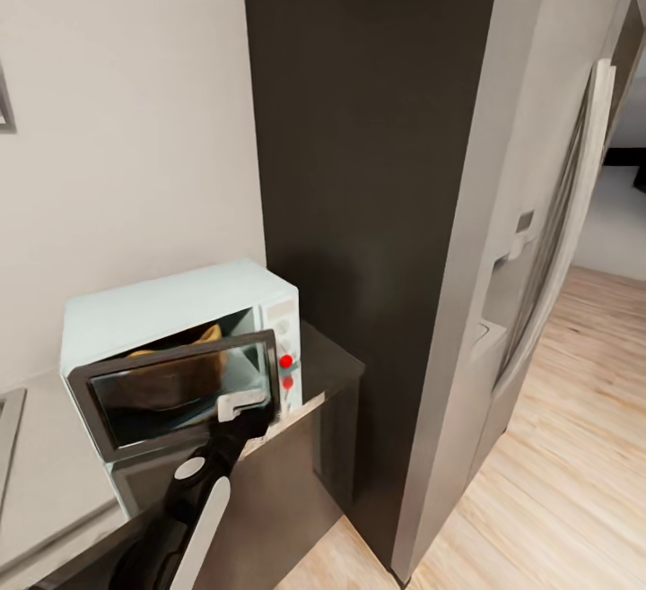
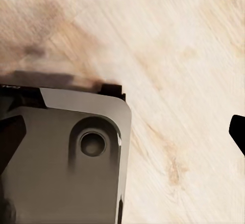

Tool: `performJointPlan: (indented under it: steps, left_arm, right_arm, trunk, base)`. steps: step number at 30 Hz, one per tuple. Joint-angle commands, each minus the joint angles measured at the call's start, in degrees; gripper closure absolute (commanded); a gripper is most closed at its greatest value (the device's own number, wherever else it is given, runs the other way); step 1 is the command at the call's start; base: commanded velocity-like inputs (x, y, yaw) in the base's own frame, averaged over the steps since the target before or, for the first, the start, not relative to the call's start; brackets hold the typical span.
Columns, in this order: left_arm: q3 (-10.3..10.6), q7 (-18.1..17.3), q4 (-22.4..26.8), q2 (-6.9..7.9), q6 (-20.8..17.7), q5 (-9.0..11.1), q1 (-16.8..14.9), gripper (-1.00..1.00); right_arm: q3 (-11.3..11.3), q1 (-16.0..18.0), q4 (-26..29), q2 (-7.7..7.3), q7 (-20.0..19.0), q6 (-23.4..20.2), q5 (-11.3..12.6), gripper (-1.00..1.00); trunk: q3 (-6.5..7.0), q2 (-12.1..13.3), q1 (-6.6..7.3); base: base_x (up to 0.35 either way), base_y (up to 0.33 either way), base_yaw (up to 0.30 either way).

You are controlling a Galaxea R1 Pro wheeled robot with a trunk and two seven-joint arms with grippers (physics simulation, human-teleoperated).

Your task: In the kitchen, take the popcorn bag from the countertop, put it into the microwave, and heat it until the popcorn is cooked so the cooked popcorn ends up inside the bag.

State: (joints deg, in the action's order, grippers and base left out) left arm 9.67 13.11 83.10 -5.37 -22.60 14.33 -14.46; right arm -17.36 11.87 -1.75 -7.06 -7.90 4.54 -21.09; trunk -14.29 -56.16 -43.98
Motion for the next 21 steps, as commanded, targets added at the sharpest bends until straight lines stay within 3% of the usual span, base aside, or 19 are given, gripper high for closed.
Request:
performJointPlan:
  steps: [1,12,15,21]
  left_arm:
    - [0.1,0.5,0.1,0.01,-0.2,0.6,0.0,-1.00]
    - [-0.3,0.7,0.1,0.09,-0.2,0.6,0.0,-1.00]
    - [-0.3,7.1,0.2,0.13,-0.2,0.7,0.0,-1.00]
    - [-0.1,8.9,0.2,0.18,0.7,0.8,0.0,-1.00]
  right_arm:
    - [-0.5,0.1,-0.2,-0.05,-0.1,0.3,-0.4,-1.00]
    - [-0.5,0.1,-0.2,-0.14,-0.1,0.3,-0.4,-1.00]
    - [-0.5,0.1,-0.2,-0.15,-0.1,0.3,-0.4,-1.00]
    - [-0.5,0.1,-0.2,-0.15,-0.1,0.3,-0.4,-1.00]
  trunk:
    - [-0.07,-0.1,-0.03]
    - [-0.07,-0.1,-0.03]
    - [-0.07,-0.1,-0.03]
    - [-0.07,-0.1,-0.03]
  base:
    - [0.204,0.000,0.000]
    - [0.220,0.000,0.000]
    - [0.195,0.000,0.000]
    - [0.156,0.000,0.000]
